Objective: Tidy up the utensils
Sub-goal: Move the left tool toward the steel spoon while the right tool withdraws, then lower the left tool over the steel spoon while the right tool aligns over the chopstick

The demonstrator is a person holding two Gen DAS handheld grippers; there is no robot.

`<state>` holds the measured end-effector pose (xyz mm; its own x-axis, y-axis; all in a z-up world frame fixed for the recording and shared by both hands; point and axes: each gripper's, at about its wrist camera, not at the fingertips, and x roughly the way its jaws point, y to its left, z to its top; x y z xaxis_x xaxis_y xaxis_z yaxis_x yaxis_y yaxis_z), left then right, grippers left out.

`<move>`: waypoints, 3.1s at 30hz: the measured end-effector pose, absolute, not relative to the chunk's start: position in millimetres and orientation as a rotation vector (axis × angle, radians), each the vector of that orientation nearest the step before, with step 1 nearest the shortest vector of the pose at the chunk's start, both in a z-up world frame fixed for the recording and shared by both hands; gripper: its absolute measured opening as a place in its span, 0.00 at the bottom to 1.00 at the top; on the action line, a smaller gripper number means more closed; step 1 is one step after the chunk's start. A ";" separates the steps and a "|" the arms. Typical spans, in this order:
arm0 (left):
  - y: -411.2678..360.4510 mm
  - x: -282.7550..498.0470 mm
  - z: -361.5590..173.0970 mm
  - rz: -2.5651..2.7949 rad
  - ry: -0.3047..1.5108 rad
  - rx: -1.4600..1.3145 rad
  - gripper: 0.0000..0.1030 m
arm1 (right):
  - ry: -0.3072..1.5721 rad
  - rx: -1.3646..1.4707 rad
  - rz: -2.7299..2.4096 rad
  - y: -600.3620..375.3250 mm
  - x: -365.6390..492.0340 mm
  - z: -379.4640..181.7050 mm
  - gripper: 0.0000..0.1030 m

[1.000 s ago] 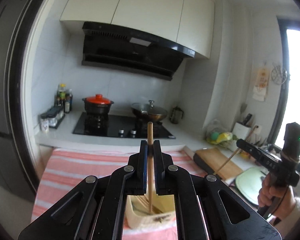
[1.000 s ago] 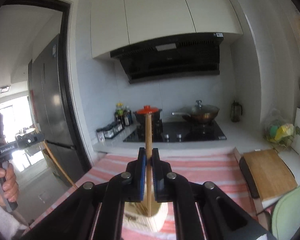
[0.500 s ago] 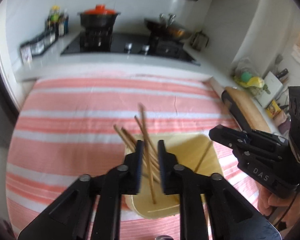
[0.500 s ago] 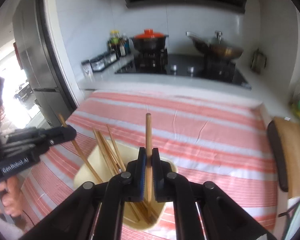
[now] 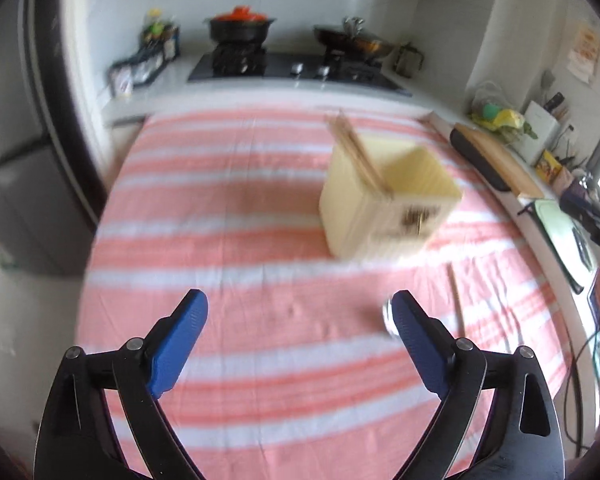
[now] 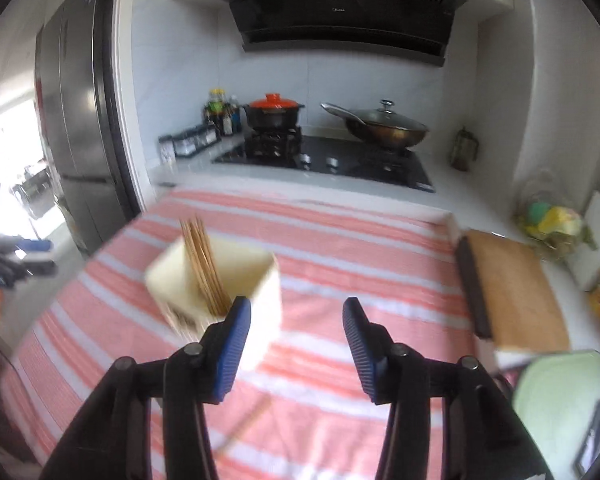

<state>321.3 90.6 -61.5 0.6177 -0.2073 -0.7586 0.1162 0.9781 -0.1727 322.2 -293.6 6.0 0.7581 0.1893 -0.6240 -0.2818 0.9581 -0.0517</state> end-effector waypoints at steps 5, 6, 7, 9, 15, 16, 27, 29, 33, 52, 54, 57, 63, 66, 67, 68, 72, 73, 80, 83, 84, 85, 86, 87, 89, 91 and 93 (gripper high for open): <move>63.3 277.8 -127.5 -0.094 0.890 -0.167 0.91 | 0.703 0.009 0.172 -313.8 261.1 -71.6 0.47; 56.4 272.4 -133.9 -0.086 0.880 -0.160 0.91 | 0.710 0.020 0.149 -314.4 251.4 -88.2 0.47; 48.8 267.6 -139.2 -0.077 0.870 -0.148 0.91 | 0.716 0.025 0.128 -316.6 244.9 -102.1 0.47; 37.6 263.1 -146.0 -0.059 0.856 -0.117 0.91 | 0.732 0.037 0.095 -315.9 233.3 -126.7 0.47; 21.1 260.1 -148.4 -0.026 0.815 -0.051 0.91 | 0.757 -0.003 0.055 -311.8 222.2 -158.5 0.47; 20.6 260.4 -149.1 -0.026 0.817 -0.052 0.91 | 0.756 -0.014 0.057 -309.6 222.3 -158.9 0.47; 27.1 259.0 -175.9 -0.002 0.863 -0.115 0.91 | 0.773 -0.029 0.033 -306.6 222.2 -168.4 0.47; 28.0 258.5 -182.4 -0.001 0.875 -0.153 0.91 | 0.780 -0.032 0.024 -306.3 223.2 -169.5 0.47; 9.4 259.0 -180.7 -0.055 0.871 -0.221 0.91 | 0.790 -0.061 0.010 -300.9 224.4 -171.0 0.47; -66.0 281.7 -192.8 -0.050 0.919 0.109 0.97 | 0.826 0.009 0.007 -312.1 228.8 -174.7 0.47; -52.8 282.4 -194.9 -0.069 0.938 0.049 0.97 | 0.811 0.097 0.043 -313.6 226.5 -168.1 0.47; -43.7 283.7 -198.0 -0.086 0.945 0.003 0.97 | 0.848 0.232 0.207 -290.7 232.6 -159.3 0.47; -46.1 283.2 -197.1 -0.083 0.933 0.033 0.97 | 0.962 0.040 0.288 -209.5 260.8 -174.7 0.47; -36.0 282.2 -197.3 -0.033 0.932 0.025 0.97 | 0.948 -0.054 0.250 -194.2 261.7 -183.3 0.38; -30.3 282.1 -197.9 -0.020 0.935 0.013 0.97 | 0.943 -0.085 0.227 -192.6 259.9 -184.7 0.21; -25.0 281.9 -198.3 -0.010 0.936 0.002 0.96 | 0.941 -0.080 0.205 -195.4 257.8 -185.2 0.13; -8.0 278.4 -199.8 0.008 0.939 -0.009 0.96 | 0.948 -0.075 0.110 -220.5 242.7 -183.6 0.07; -6.5 277.3 -200.0 -0.002 0.942 -0.004 0.96 | 0.947 -0.084 0.089 -227.0 236.4 -183.6 0.07; -37.3 303.9 -193.5 -0.225 0.999 0.184 0.96 | 0.904 -0.072 0.097 -246.3 202.4 -183.7 0.31; -49.8 332.0 -190.5 -0.264 1.021 0.187 0.96 | 0.871 -0.062 0.094 -246.0 198.5 -184.9 0.32; -54.6 341.7 -191.0 -0.271 1.029 0.185 0.96 | 0.869 -0.066 0.093 -245.1 202.2 -185.5 0.32; -57.7 348.3 -191.9 -0.263 1.036 0.189 0.96 | 0.868 -0.068 0.092 -245.2 202.2 -185.3 0.32; -61.5 356.8 -194.3 -0.245 1.040 0.192 0.96 | 0.868 -0.068 0.094 -245.4 203.1 -185.3 0.33; -61.5 362.7 -194.4 -0.226 1.036 0.168 0.96 | 0.868 -0.064 0.096 -246.1 203.8 -185.4 0.33; -52.6 369.4 -195.2 -0.156 1.050 0.100 0.95 | 0.868 -0.047 0.104 -248.4 204.0 -185.6 0.33; -41.2 369.7 -195.2 -0.088 1.044 0.054 0.92 | 0.866 -0.037 0.102 -249.8 203.5 -185.7 0.32; -29.5 365.7 -195.8 -0.043 1.040 0.025 0.91 | 0.865 -0.048 0.091 -248.5 203.3 -185.9 0.30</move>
